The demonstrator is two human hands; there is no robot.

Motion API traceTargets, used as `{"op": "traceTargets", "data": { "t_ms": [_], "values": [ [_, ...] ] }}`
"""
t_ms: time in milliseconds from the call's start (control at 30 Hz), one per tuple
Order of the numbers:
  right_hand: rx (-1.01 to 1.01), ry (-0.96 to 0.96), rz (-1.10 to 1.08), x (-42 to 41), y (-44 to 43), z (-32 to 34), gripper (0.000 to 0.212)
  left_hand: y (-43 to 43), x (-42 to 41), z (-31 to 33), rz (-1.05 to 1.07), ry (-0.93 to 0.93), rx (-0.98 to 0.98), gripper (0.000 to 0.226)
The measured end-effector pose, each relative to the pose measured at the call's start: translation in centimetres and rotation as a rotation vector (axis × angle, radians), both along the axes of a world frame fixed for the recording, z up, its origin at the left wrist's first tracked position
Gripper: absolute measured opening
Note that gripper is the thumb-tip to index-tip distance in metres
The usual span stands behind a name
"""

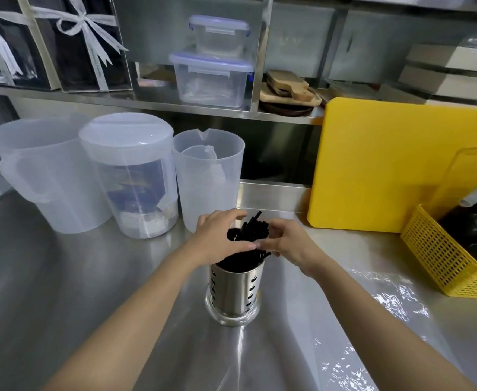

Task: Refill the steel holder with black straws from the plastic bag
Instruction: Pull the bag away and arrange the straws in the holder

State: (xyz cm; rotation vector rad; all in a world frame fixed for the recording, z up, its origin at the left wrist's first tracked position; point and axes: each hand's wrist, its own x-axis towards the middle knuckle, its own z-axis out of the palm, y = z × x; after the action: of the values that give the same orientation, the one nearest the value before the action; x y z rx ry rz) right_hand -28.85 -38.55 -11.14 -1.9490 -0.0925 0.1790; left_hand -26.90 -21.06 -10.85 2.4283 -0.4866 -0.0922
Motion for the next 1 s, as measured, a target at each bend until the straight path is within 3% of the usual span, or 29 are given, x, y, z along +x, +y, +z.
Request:
{"op": "traceTargets", "data": {
  "t_ms": [167, 267, 333, 433, 667, 833, 1000],
  "values": [
    [0.041, -0.041, 0.005, 1.5, 0.6, 0.0, 0.020, 0.6, 1.1, -0.3, -0.007, 0.217, -0.242, 0.067],
    [0.090, -0.047, -0.007, 2.4, 0.8, -0.4, 0.023, 0.8, 1.4, 0.2, 0.006, 0.312, -0.440, 0.041],
    [0.115, -0.036, -0.010, 2.9, 0.9, -0.5, 0.022, 1.0, 1.8, 0.4, 0.048, 0.282, -0.488, 0.024],
    [0.123, -0.019, -0.004, 3.4, 1.1, -0.6, 0.020, 1.5, 2.3, 0.4, 0.104, 0.278, -0.593, 0.018],
    [0.172, -0.056, -0.006, 4.1, 1.8, 0.2, 0.020, 2.2, 2.6, 1.0, -0.012, 0.317, -0.691, 0.042],
    [0.110, -0.149, -0.009, 4.1, 2.3, 0.7, 0.014, 1.8, 2.5, 0.7, -0.027, 0.280, -0.673, 0.047],
    [0.130, -0.111, -0.024, 4.2, 2.2, 0.9, 0.015, 1.9, 2.7, 0.3, -0.049, 0.309, -0.645, 0.048]
  ]
}}
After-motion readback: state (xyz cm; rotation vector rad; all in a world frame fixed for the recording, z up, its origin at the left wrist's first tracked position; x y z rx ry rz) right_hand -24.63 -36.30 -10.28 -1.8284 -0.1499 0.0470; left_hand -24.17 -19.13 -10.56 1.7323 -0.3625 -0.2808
